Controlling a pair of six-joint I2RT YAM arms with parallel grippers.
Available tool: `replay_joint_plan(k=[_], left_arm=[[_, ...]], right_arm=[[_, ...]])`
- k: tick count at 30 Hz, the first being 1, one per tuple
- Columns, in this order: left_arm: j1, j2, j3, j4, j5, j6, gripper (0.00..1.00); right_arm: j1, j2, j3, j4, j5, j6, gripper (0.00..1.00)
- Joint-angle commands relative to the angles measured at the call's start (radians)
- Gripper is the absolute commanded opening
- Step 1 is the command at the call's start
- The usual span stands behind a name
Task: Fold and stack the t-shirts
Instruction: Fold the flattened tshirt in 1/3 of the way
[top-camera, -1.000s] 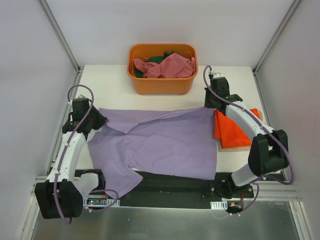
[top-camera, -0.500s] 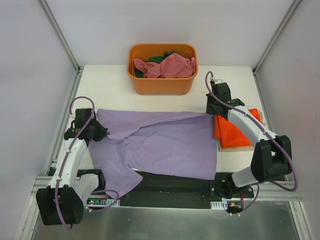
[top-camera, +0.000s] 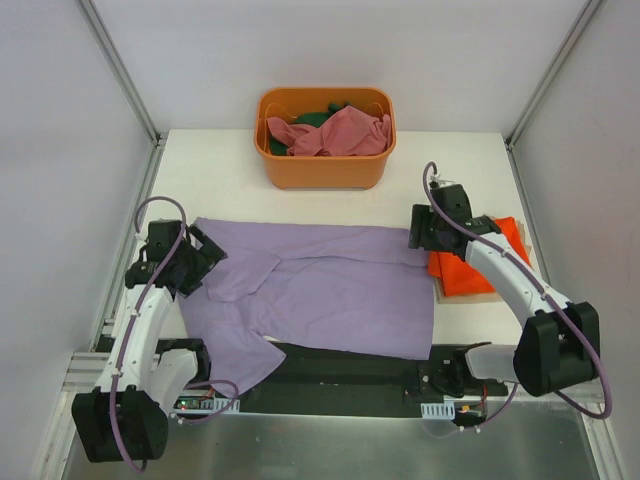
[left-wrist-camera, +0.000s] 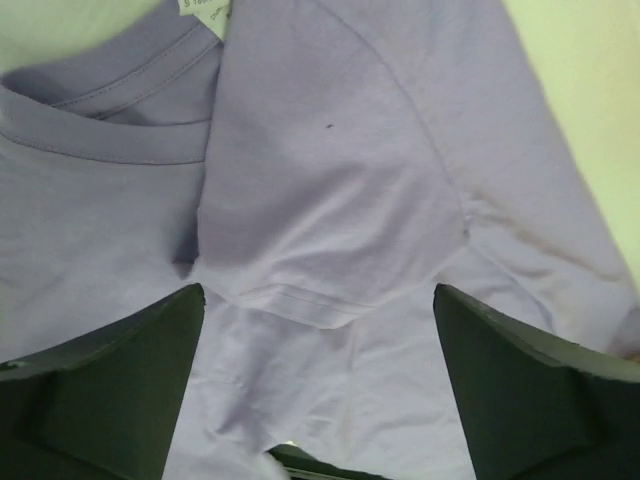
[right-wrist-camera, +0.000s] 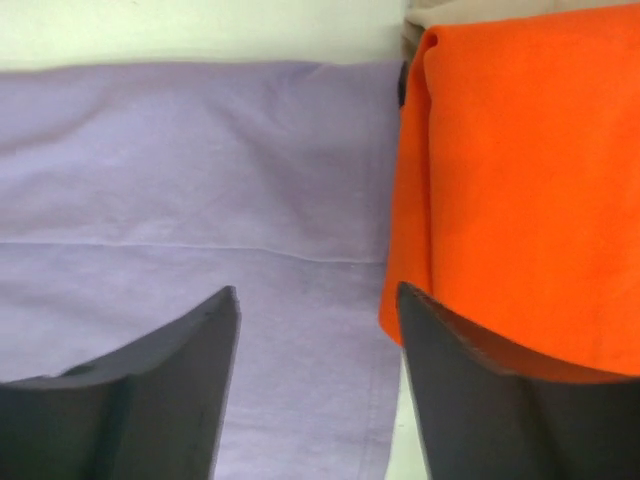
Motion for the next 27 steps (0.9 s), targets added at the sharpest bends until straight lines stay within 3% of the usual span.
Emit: replay_joint_plan(k=[1,4,7,11,17,27], left_arm=[[-0.004,-0.037,0.083,-0.011,-0.034,-0.013,0.99],[-0.001,0.031,0.126,0.044,0.003,0.001,0.99],[-0.004,0.156,0.128,0.186,0.093,0.002,0.99],[-0.001,0.377,0.176,0.332,0.103,0.018,0.99],[-0.001,0.687,0.293,0.329,0.084,0.076,0.99],[0.011,0.871,0.417,0.260,-0.114,0.116,0.99]], right_arm=[[-0.003,-0.065,0.047,0.020,-0.107,-0.015,0.76],[0.003,-0.034,0.055,0.058,-0.192,-0.008,0.92],[0.037,0.053,0.096,0.080,-0.212,0.002,1.00],[0.067,0.226,0.203,0.077,-0.212,0.015,0.96],[0.064,0.449,0.325,0.017,-0.154,0.052,0.96],[0.028,0.651,0.400,0.011,-0.180,0.112,0.96]])
